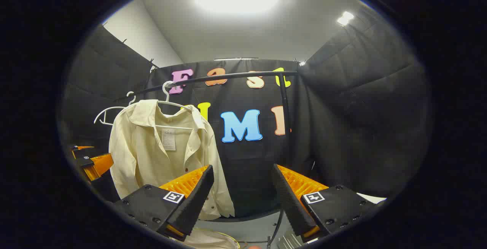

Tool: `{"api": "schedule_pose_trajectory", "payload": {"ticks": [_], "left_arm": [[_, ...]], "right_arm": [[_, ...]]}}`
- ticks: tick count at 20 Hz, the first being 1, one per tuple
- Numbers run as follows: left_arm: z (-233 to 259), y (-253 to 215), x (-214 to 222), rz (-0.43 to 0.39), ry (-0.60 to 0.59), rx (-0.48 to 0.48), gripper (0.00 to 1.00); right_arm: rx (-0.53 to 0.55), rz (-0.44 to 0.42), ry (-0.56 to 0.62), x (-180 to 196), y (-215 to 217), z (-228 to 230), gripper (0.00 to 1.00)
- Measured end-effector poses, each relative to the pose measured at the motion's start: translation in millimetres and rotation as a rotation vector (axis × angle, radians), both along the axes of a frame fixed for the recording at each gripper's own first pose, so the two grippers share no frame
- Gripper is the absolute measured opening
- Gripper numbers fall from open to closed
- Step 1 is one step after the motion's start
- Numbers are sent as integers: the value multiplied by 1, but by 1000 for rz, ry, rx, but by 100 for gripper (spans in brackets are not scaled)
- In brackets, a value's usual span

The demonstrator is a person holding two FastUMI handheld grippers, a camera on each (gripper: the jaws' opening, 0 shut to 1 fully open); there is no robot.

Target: Grasp the clothes on the hanger with both hands and then place them into the laundry hamper below.

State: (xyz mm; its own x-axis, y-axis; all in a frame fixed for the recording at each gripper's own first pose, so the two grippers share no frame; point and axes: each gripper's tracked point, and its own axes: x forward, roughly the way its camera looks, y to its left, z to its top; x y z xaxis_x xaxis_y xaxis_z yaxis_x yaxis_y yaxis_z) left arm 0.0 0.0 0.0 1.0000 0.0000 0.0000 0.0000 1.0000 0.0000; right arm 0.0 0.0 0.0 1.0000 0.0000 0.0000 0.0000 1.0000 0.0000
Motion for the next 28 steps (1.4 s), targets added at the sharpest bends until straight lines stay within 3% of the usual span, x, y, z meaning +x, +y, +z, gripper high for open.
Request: {"api": "schedule_pose_trajectory", "payload": {"ticks": [6,12,13,14,28], "left_arm": [[0,5,0,21,16,19,100],[-3,15,0,52,20,5,100],[-4,16,0,52,21,7,100],[-4,16,1,51,20,6,100],[10,22,7,11,-25,31,100]], "right_arm": [[42,12,16,5,3,-7,96],[10,31,6,10,7,-4,96],[9,34,13,11,8,-5,92],[9,35,18,11,9,-7,96],[-3,25,-1,15,26,0,96]]}}
